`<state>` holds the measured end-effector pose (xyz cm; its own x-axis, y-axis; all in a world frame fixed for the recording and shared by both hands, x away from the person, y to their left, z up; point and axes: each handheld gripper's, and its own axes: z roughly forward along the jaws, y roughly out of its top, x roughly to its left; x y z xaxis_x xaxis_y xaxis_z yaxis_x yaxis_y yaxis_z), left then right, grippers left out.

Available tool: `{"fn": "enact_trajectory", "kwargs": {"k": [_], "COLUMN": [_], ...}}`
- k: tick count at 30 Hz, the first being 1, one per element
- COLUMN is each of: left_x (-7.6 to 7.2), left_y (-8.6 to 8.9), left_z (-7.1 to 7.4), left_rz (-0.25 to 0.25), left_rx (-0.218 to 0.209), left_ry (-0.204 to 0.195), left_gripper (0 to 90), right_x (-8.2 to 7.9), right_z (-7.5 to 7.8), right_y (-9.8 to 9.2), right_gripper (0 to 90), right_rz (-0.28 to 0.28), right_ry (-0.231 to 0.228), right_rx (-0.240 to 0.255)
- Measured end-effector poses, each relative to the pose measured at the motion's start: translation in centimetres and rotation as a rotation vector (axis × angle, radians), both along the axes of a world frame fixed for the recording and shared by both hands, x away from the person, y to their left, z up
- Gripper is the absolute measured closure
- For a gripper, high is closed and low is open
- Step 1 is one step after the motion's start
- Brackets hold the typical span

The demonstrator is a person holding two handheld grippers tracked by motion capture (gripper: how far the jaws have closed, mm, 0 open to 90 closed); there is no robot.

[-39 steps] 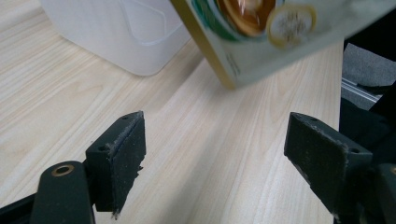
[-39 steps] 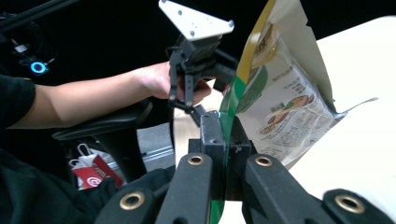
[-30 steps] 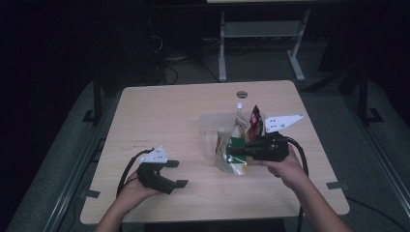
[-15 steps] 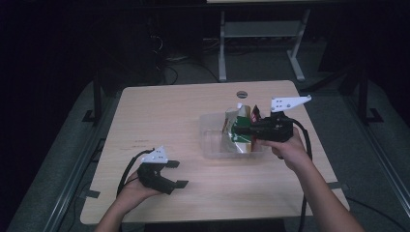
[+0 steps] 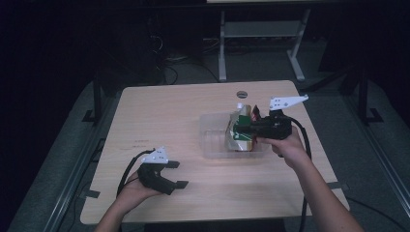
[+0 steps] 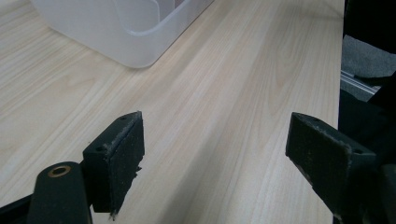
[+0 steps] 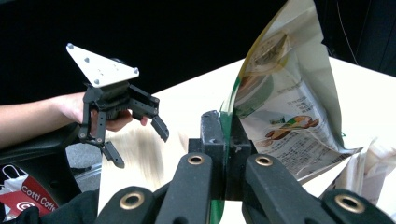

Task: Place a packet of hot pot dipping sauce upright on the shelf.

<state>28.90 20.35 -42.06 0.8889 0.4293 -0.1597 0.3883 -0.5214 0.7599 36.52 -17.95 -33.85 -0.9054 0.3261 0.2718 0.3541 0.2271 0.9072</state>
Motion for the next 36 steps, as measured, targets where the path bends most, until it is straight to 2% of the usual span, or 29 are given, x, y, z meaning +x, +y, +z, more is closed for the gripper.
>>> {"fn": "enact_trajectory", "kwargs": {"k": [11, 18, 23, 31, 36], "left_x": [-0.1, -0.1, -0.1, -0.1, -0.1], "left_y": [0.1, 0.0, 0.0, -0.2, -0.2], "left_z": [-0.2, -0.3, -0.3, -0.4, -0.4], "left_rz": [-0.005, -0.013, -0.012, -0.021, -0.023], "left_rx": [-0.002, 0.006, 0.006, 0.013, 0.013], "left_ry": [0.006, 0.005, 0.011, 0.015, 0.013], "left_gripper": [18.8, 18.9, 18.9, 18.8, 18.8], "right_x": [0.7, 0.9, 1.0, 1.0, 0.9], "right_z": [-1.6, -2.4, -3.4, -3.5, -3.2], "right_y": [1.1, 1.6, 1.7, 1.5, 1.0], "right_gripper": [90.0, 89.9, 89.8, 87.7, 78.7], "right_rz": [-0.005, -0.016, -0.032, -0.039, -0.065], "right_ry": [0.039, 0.037, 0.052, 0.054, 0.039], "right_rx": [-0.041, -0.072, -0.103, -0.084, -0.068]}}
